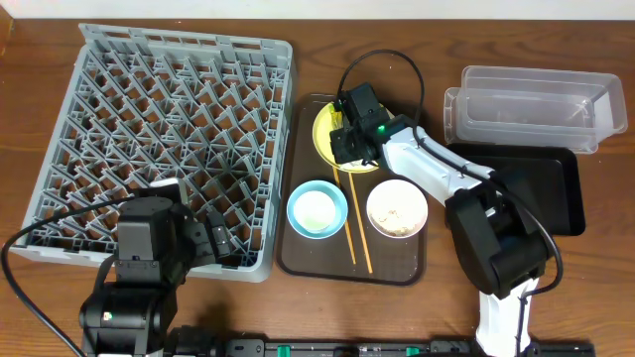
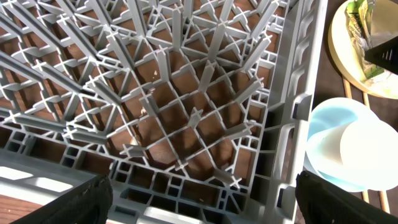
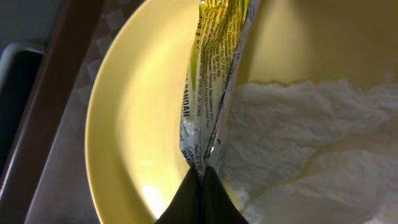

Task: Sort waste into correct bins and load items into the dishwasher
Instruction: 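Reach the right gripper to the yellow plate and grasp the green wrapper, then carry the wrapper with the right gripper and drop it in the clear bin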

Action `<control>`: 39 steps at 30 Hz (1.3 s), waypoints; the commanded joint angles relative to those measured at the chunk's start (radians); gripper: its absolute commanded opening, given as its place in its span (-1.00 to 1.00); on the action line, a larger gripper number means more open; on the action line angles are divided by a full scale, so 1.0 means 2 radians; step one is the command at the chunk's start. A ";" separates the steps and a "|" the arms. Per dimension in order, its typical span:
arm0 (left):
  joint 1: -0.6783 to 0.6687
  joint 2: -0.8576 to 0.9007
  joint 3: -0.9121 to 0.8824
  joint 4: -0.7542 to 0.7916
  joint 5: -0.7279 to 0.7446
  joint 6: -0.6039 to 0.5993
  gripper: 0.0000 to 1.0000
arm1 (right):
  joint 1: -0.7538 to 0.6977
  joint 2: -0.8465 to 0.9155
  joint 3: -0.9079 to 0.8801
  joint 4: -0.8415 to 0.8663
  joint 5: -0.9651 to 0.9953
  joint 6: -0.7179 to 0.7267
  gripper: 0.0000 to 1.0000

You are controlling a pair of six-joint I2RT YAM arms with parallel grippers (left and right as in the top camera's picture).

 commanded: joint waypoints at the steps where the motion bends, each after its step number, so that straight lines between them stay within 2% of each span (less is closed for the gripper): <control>1: 0.002 0.000 0.010 -0.001 -0.002 -0.006 0.88 | 0.000 -0.018 0.010 -0.004 0.008 -0.002 -0.98; 9: 0.002 0.000 0.010 -0.001 -0.003 -0.006 0.88 | -0.047 -0.135 0.014 -0.016 0.071 0.003 -0.98; 13: 0.002 0.000 0.010 -0.001 -0.003 -0.006 0.88 | -0.093 -0.183 0.013 -0.045 0.129 0.051 -0.98; 15: 0.002 0.000 0.010 -0.001 -0.003 -0.006 0.88 | -0.122 -0.199 0.013 -0.078 0.165 0.102 -0.98; 18: 0.002 0.000 0.010 -0.001 -0.003 -0.006 0.88 | -0.166 -0.205 0.013 -0.132 0.196 0.197 -0.98; 20: 0.002 0.000 0.010 -0.001 -0.002 -0.006 0.88 | -0.194 -0.204 0.012 -0.149 0.195 0.229 -0.98; 29: 0.002 0.000 0.010 -0.001 -0.002 -0.006 0.88 | -0.262 -0.175 0.002 -0.142 0.185 0.239 -0.97; 31: 0.002 0.000 0.010 -0.001 -0.002 -0.006 0.88 | -0.267 -0.168 0.002 -0.129 0.184 0.238 -0.88; 32: 0.002 0.000 0.010 -0.001 -0.002 -0.006 0.88 | -0.268 -0.165 0.002 -0.124 0.182 0.237 -0.77; 33: 0.002 0.000 0.010 -0.001 -0.002 -0.006 0.88 | -0.268 -0.163 0.002 -0.119 0.182 0.237 -0.55; 35: 0.002 0.000 0.010 -0.001 -0.002 -0.006 0.88 | -0.268 -0.163 0.002 -0.114 0.182 0.235 0.08; 36: 0.002 0.000 0.010 -0.001 -0.003 -0.006 0.88 | -0.268 -0.165 0.002 -0.110 0.180 0.224 0.25; 38: 0.002 0.000 0.010 -0.001 -0.002 -0.006 0.88 | -0.267 -0.168 0.002 -0.096 0.163 0.184 0.40; 39: 0.002 0.000 0.010 -0.001 -0.002 -0.006 0.88 | -0.265 -0.172 0.002 -0.086 0.142 0.156 0.41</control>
